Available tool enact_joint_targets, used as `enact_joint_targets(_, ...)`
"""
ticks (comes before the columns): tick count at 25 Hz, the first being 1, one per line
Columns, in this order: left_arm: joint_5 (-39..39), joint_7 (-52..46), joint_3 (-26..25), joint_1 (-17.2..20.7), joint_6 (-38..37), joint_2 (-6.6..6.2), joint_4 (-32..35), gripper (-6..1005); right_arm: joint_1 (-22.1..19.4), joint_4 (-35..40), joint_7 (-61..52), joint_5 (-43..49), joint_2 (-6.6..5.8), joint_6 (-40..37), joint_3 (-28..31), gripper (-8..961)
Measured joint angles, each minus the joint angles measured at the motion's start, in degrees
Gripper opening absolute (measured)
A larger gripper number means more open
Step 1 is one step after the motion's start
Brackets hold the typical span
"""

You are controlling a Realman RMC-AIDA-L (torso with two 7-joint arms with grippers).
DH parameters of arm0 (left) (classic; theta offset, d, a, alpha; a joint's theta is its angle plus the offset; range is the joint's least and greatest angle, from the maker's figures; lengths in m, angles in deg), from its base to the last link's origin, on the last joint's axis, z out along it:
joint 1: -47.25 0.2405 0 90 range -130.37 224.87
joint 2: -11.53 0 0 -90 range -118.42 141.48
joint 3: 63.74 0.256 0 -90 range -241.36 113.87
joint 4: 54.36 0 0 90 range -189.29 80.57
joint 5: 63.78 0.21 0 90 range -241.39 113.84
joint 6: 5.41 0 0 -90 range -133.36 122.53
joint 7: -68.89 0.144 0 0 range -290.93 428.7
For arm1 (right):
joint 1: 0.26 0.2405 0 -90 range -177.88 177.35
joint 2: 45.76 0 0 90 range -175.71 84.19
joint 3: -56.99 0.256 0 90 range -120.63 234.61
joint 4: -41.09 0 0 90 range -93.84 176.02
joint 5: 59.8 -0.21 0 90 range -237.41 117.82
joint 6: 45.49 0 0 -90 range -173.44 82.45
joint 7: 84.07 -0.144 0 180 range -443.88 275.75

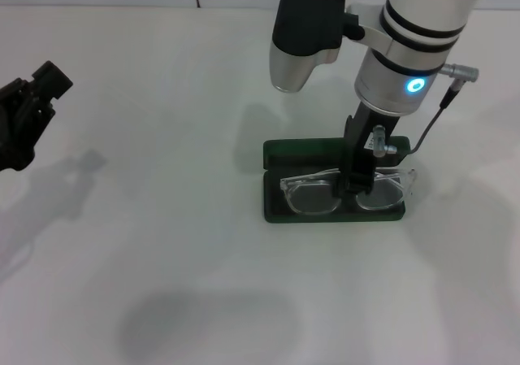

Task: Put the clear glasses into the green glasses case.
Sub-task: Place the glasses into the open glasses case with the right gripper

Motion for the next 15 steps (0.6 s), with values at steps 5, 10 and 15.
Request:
enact_joint_targets(5, 0.0, 0.4, 0.0, 0.1, 0.0, 0.07, -0.2, 99, 0.0, -0.1, 0.0, 0.0, 0.00, 0.1, 0.0, 69)
enact_joint_targets(10, 0.0, 0.4, 0.0, 0.3, 0.0, 0.17, -0.3, 99, 0.0, -0.2, 0.0, 0.0, 0.00, 0.5, -0.1, 69)
enact_joint_targets(15, 0.0, 0.4, 0.0, 0.4, -0.1, 0.18, -0.3, 98, 0.0, -0.2, 0.0, 0.0, 0.00, 0.8, -0.1, 70)
